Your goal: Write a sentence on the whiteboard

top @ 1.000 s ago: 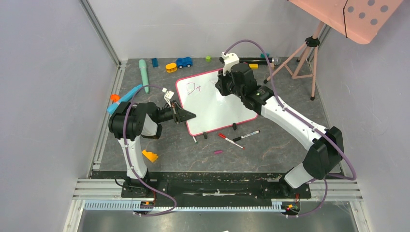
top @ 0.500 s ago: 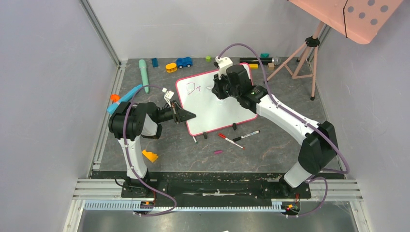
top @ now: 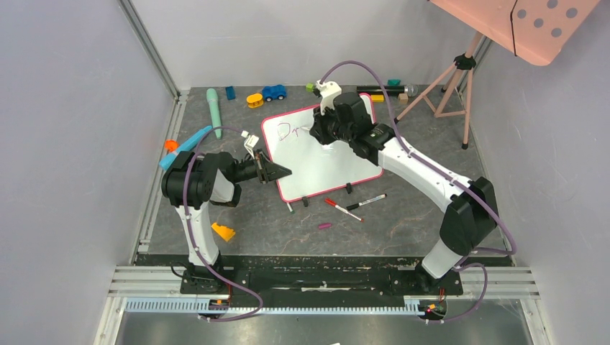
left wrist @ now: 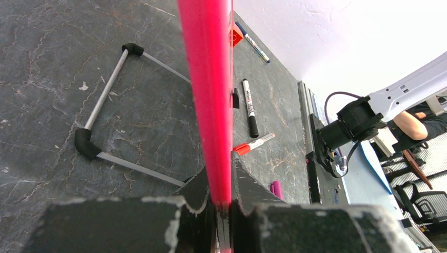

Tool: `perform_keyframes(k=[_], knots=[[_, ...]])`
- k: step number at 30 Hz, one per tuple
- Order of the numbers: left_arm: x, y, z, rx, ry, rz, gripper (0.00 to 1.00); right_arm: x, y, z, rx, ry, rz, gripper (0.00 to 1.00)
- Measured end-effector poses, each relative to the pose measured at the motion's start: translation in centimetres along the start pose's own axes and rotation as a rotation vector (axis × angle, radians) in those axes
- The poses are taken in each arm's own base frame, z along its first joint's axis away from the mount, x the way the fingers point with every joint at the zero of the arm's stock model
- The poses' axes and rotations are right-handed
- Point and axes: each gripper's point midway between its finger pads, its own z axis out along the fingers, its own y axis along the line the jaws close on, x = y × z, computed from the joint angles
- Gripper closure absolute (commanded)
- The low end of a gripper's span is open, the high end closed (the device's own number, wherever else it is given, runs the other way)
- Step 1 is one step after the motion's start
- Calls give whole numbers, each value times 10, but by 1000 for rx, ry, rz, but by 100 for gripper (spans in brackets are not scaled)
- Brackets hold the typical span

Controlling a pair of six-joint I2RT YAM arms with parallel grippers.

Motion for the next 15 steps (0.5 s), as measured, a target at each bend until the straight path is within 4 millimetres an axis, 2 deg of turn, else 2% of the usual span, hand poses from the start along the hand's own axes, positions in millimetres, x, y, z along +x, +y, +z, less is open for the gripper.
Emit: perform_keyframes(k=[15], knots=[[0, 0, 0, 0, 0, 0, 98, 11, 2, 9, 1, 31, -3, 100]])
